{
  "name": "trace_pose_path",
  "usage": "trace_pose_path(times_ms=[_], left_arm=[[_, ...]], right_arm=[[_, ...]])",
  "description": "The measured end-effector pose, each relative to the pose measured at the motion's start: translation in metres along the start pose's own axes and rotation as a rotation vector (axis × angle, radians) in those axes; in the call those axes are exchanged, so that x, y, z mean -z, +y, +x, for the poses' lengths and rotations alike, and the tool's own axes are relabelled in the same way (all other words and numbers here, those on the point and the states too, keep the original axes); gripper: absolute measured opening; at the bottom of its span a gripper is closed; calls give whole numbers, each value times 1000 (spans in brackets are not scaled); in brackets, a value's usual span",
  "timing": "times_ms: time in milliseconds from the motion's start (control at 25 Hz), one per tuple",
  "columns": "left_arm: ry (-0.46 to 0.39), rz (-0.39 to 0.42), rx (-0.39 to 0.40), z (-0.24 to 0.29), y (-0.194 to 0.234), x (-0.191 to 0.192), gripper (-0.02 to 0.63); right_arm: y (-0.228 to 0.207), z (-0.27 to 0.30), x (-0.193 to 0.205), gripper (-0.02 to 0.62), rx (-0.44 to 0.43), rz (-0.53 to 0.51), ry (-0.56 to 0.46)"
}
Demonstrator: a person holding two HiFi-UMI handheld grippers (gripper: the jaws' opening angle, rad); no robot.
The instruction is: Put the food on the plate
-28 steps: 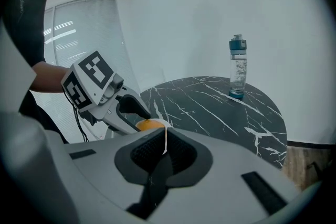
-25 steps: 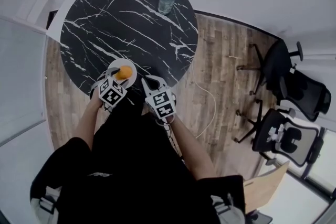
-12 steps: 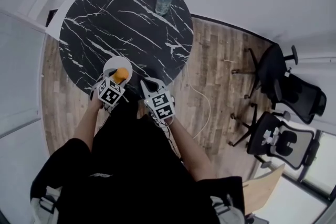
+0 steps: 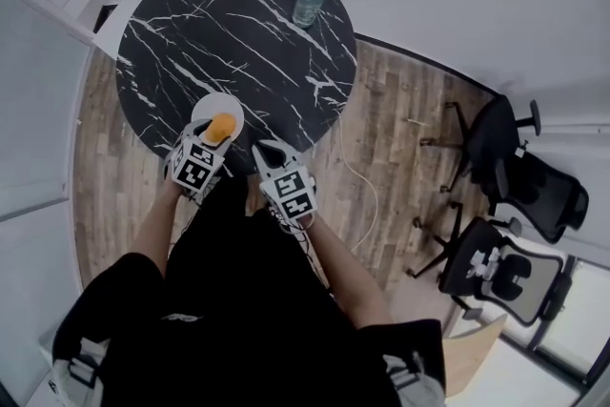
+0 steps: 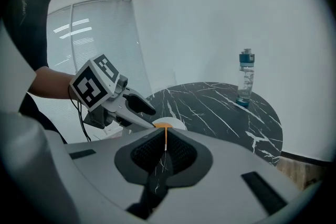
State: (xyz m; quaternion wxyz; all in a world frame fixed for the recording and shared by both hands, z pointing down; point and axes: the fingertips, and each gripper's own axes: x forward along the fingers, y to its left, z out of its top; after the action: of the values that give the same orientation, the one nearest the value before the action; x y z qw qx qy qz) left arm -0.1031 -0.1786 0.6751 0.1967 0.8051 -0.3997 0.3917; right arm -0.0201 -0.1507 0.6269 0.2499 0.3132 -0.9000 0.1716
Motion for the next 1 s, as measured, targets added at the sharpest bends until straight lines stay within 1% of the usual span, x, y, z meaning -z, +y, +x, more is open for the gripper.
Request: trace_pose_path(times_ms=[120,240,280,320,400,480,560,600,680,840,920,1000], left_arm=[[-61,-103,-7,-19,-6,-6,242],[-155,-205,-49,-45,-5,-14,242],[-188,-228,-66,-53,-5,-18,241],[-219,-241,-86,-61,-5,-22,223],[-276,-245,-133,-78,-6,-31,151],[-338,-258,-173,-96,-8,-40,96],[-413,-297,-194,-114,-11,-49,19],[-447,-317,-202,-123,-13,-53,2],[-494,-337,-226,-139,-18,-58,0],[-572,-336,-281,-171,-30,-70,0],[-619,-325,-307,-189,-38,-80,0],[-668,-297,-341,-208,-47,-91,0]], right_arm=[[6,-4,-13,3,-6,-27,-43],[7,-11,-30,0,14,-41,-112],[8,-15,-36,0,18,-41,-137],[8,-20,-42,-2,22,-41,-158],[10,-29,-54,-3,27,-43,-194],[14,-38,-67,-3,29,-53,-230],[19,-49,-80,-3,42,-76,-264],[21,-55,-86,-3,54,-93,-279],[25,-69,-96,-3,66,-115,-316],[33,-100,-118,-3,60,-124,-407],[36,-115,-130,-3,83,-146,-450],[39,-131,-143,-3,102,-171,-496]])
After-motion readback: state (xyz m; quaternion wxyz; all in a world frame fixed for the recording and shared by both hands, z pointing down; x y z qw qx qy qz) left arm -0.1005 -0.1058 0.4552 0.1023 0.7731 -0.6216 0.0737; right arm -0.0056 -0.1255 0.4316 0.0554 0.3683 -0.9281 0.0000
